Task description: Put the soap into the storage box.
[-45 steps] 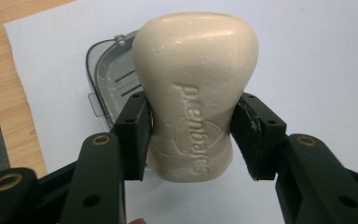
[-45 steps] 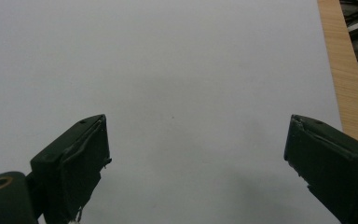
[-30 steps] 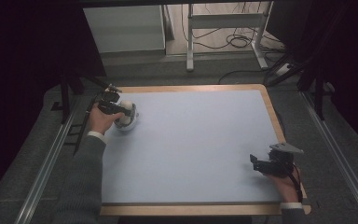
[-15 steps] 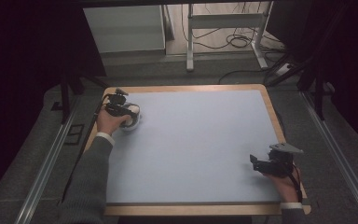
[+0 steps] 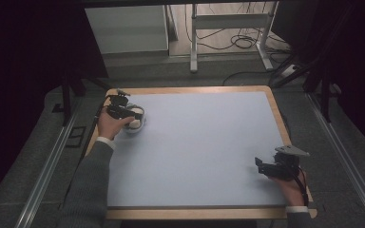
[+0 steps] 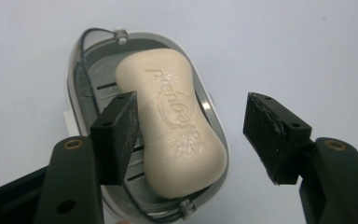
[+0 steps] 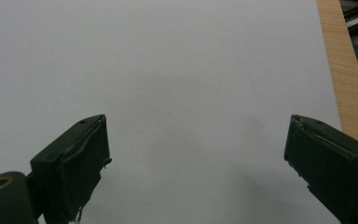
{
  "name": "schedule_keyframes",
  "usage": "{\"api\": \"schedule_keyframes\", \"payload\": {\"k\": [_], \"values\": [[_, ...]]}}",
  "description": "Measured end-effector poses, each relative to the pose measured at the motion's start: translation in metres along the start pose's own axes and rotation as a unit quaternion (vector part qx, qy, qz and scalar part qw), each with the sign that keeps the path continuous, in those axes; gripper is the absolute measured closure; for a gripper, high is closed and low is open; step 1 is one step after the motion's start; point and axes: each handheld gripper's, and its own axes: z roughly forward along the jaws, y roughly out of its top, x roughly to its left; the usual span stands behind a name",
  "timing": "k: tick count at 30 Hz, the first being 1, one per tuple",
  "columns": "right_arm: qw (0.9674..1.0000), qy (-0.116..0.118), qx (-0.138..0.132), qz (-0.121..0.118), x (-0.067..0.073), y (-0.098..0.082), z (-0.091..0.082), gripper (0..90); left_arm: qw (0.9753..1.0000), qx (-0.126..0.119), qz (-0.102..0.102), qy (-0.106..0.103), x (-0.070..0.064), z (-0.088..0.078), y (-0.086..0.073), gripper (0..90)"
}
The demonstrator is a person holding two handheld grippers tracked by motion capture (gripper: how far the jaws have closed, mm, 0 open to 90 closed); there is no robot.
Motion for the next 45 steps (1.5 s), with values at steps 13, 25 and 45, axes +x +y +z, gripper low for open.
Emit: {"api": "schedule_keyframes", "payload": {"k": [13,25,45], "values": [[1.0000,0.000,0.000,-0.001,0.001,0.001,0.000,6.4,0.9980,-0.041,0.038,-0.031,-0.019,-0.036,-0.011,34.2],[1.0000,-0.002,-0.002,0.000,0.001,0.001,-0.002,6.4,0.9914,-0.058,0.092,-0.073,-0.044,-0.046,-0.049,32.0],[1.0000,0.002,-0.005,-0.002,0.002,0.002,-0.003,6.4,0.9873,-0.061,0.090,-0.116,-0.069,-0.032,-0.128,22.6]]}}
